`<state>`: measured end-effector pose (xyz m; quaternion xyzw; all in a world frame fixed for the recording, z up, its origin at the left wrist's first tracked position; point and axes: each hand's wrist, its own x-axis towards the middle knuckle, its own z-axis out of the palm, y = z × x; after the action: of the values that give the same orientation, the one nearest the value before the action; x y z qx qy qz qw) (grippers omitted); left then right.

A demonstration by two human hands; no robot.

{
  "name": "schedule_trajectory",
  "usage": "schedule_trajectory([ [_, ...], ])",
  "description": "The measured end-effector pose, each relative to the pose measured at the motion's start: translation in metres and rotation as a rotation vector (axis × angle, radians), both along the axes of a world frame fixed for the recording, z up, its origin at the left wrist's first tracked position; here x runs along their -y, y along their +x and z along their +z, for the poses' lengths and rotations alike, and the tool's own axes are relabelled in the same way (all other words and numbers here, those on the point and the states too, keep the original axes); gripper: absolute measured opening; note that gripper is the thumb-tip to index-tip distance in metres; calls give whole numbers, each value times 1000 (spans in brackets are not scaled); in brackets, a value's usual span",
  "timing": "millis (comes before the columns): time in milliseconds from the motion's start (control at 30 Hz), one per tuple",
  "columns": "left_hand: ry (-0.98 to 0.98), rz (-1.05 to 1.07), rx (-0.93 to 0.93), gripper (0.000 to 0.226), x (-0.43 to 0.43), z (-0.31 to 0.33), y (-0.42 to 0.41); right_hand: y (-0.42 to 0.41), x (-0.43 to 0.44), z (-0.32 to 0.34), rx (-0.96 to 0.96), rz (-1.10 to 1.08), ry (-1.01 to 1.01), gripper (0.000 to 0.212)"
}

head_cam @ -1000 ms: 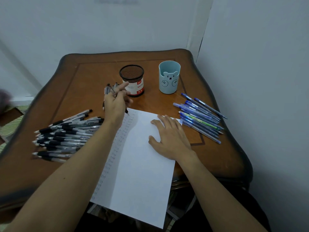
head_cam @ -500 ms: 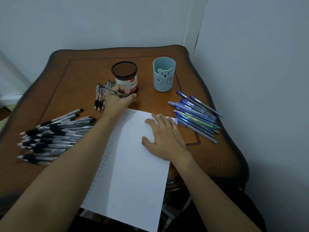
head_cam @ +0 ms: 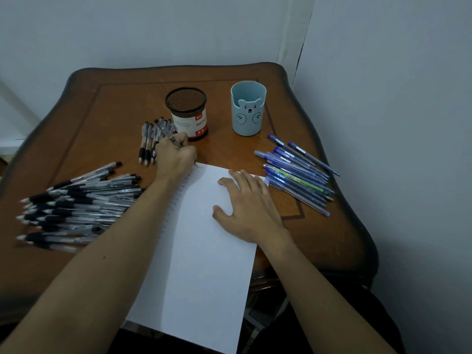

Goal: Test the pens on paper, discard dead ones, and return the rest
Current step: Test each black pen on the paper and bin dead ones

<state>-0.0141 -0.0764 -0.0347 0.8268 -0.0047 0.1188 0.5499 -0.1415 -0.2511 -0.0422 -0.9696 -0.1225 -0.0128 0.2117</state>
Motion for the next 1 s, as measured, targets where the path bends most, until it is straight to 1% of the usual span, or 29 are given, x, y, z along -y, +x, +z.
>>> schedule_trajectory([
  [133, 68, -20, 6, 20, 1, -1, 0, 0, 0, 0, 2, -1, -9, 60],
  [300, 90, -48, 32, 32, 2, 0, -1, 0, 0, -1, -2, 7, -19, 62],
  [533, 99, -77, 81, 34, 1, -2, -1, 0, 0, 0, -6, 40, -43, 65],
  [767, 107, -95, 102, 27, 1, -3, 0, -1, 0, 3, -10, 38, -42, 64],
  [933, 130, -91, 118, 34, 2, -4, 0, -1, 0, 3, -12, 37, -37, 64],
  [1000, 133, -91, 124, 31, 1, -4, 0, -1, 0, 3, -12, 35, -38, 63],
])
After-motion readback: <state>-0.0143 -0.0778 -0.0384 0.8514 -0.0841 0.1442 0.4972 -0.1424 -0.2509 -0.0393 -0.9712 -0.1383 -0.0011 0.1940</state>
